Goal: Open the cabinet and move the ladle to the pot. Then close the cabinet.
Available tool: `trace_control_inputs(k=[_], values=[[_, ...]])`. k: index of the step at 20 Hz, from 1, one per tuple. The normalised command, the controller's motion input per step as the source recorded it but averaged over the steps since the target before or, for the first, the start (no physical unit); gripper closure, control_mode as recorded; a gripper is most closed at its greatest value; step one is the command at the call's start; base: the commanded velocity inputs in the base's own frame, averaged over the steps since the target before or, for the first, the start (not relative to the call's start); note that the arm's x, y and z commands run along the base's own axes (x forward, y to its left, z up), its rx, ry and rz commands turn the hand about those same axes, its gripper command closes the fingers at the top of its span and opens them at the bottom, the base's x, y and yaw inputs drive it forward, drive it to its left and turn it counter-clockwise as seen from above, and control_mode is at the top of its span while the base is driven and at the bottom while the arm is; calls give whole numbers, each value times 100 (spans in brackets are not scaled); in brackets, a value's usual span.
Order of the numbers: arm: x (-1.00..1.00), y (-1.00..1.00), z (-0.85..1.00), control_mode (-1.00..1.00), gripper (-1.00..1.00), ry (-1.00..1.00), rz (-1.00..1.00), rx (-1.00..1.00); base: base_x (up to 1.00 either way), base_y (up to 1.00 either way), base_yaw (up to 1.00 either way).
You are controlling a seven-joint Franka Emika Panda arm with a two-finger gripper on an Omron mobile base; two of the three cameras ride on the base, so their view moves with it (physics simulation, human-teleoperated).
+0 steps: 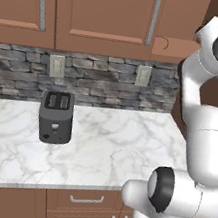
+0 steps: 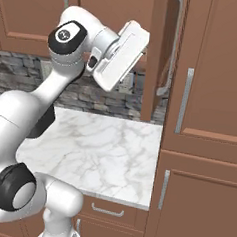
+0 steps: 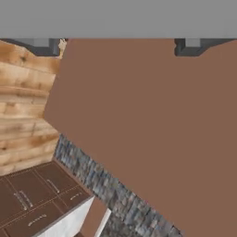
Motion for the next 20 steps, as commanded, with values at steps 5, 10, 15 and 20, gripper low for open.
trace_control_inputs(k=[5,10,15,20], values=[[16,-46,-70,-100,-100,-18,12,-1,0,0,0],[79,-34,-50,-100,-100,-12,14,-1,0,0,0],[32,18,0,-100,-100,2,2,-3,0,0,0],[-26,72,8,-100,-100,-1,17,-25,0,0,0]])
